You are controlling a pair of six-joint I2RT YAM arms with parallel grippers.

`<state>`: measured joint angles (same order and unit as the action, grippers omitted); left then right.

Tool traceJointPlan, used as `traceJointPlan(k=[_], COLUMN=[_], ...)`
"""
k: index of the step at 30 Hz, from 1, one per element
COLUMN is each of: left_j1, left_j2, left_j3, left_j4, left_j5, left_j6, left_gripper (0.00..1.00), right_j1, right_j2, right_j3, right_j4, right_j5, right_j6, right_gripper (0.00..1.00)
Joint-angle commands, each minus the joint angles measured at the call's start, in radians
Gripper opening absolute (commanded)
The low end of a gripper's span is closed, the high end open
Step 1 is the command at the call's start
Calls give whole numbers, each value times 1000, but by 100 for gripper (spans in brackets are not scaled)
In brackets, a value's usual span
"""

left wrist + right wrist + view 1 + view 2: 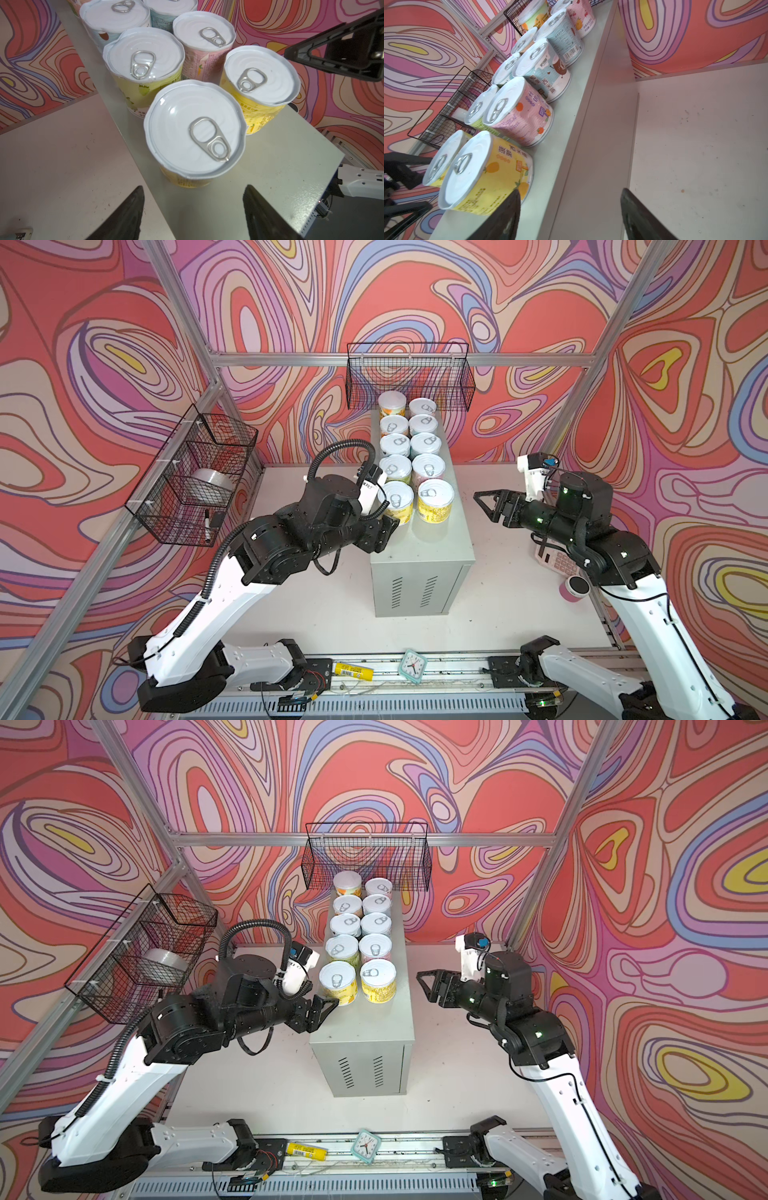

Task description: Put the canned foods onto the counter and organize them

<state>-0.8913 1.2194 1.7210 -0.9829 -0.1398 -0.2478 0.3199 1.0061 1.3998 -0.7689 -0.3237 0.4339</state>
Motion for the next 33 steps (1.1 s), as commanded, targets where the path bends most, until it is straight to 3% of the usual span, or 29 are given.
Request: traceJointPlan(k=[1,8,11,18,25,33], left_j1=[-8,-7,-7,-7,-7,-7], left_j2=[-3,18,23,32,-3,-17], left_j3=[-24,-32,-37,-37,-54,-69], left_j4=[48,73,85,86,85,81], left_j5=[-53,-87,-87,-70,-52,-46], left_j6=[-7,5,11,6,1,5], left_gripper=[68,63,62,61,70,66], right_j1=[-3,2,6,44,126,150], right_j2=[-7,-8,3,25,62,71], right_j3=[9,-17,-23,-42,-29,-12], right_j4=[47,81,92,144,161,150], right_j5=[-94,-145,-163,-173,-122,-55], right_j6=[24,53,59,81,78,73], right_gripper=[71,41,38,37,37,37])
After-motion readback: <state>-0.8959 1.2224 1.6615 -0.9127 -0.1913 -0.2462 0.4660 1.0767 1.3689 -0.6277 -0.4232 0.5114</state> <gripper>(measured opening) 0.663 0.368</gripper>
